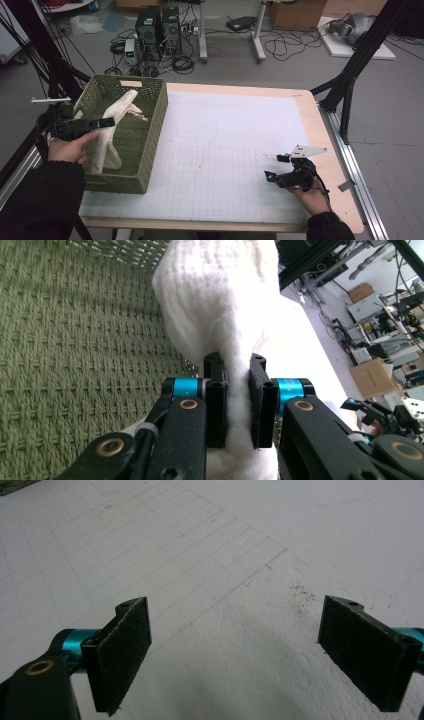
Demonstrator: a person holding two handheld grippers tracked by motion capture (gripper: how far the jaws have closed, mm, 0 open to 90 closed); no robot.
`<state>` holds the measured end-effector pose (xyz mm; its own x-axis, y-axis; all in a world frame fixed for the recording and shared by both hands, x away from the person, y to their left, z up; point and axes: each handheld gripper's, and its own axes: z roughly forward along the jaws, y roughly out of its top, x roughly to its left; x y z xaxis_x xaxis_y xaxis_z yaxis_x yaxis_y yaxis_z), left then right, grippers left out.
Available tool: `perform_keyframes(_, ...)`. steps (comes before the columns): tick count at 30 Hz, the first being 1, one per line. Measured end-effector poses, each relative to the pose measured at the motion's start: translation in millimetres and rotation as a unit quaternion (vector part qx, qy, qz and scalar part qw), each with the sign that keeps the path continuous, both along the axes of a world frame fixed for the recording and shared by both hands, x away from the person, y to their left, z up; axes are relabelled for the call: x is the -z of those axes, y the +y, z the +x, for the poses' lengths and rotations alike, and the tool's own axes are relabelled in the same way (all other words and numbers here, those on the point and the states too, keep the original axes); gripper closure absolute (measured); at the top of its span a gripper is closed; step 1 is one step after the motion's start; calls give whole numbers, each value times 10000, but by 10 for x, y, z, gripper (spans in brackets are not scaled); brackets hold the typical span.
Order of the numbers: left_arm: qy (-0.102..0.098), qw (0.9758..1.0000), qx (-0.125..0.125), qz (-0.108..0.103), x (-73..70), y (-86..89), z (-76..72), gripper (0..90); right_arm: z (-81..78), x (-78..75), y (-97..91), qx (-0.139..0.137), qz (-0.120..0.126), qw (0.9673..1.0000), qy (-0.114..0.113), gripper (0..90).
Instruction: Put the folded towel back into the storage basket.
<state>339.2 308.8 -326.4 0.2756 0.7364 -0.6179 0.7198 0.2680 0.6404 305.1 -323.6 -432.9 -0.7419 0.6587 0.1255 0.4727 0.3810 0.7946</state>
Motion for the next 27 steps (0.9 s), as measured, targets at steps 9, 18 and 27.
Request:
perform_keyframes(9,242,9992,-94,309,127,-63,163,806,5,9,-3,5,-6,10000,30,130)
perform_keyframes(18,508,9950,-388,774,314,-90,349,802,23,27,16,-43,-63,10000,21,130)
perform_keyframes(27,1136,9811,-465,1495,470,-148,469,795,42,44,40,-72,-86,9999,66,131)
